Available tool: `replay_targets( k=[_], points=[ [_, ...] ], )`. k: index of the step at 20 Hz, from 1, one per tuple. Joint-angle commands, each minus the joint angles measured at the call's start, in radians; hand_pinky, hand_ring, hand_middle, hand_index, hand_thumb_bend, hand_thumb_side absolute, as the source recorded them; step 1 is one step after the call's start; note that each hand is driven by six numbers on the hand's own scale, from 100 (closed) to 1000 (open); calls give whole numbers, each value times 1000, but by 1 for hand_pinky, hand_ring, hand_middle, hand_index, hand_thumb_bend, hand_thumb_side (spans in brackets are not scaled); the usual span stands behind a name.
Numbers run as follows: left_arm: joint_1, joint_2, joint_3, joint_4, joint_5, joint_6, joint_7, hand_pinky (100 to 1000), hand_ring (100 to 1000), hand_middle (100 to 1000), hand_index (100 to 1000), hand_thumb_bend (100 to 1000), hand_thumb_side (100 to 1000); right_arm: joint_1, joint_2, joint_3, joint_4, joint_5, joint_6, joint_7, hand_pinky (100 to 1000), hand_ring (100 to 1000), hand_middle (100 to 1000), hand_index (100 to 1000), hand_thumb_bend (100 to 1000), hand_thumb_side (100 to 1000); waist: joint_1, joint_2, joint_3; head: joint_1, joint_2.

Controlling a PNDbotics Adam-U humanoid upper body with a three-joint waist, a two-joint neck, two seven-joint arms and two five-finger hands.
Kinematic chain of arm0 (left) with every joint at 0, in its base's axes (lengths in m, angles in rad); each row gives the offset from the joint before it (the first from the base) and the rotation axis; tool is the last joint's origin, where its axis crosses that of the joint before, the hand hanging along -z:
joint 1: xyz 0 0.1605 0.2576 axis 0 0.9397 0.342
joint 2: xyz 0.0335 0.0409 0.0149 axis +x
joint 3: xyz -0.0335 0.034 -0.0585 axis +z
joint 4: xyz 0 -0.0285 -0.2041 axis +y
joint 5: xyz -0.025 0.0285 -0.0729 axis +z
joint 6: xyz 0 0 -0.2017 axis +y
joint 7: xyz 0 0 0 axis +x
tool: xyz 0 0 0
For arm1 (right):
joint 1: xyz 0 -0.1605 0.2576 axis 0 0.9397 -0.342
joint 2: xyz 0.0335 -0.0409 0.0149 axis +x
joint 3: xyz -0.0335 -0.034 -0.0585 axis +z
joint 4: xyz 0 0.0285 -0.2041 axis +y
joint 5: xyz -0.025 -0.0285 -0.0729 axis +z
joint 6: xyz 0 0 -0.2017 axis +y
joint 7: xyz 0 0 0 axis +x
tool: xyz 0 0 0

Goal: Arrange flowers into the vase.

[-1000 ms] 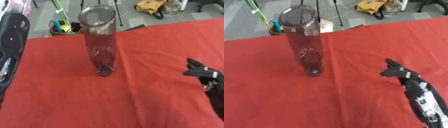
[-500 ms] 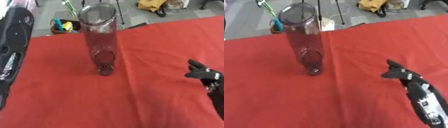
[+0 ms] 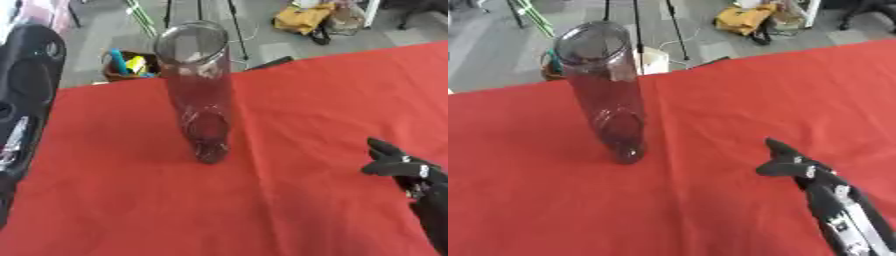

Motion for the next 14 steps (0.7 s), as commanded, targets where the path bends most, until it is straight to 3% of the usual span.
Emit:
replay_targets(
  k=[1, 14],
  points=[
    [-30, 31, 19, -22, 6, 1, 14, 100, 100, 100, 104, 270, 528, -5, -7, 4, -20, 6, 3, 6, 1000, 1000, 681, 761, 100, 981, -2, -25, -1, -1, -12],
    [-30, 7, 10, -67, 17, -52, -8, 100, 100, 100, 104, 292, 488, -23, 2, 9, -20, 14, 4, 18, 1000, 1000, 679, 761, 100, 983, 14, 9, -37, 18, -38]
  ],
)
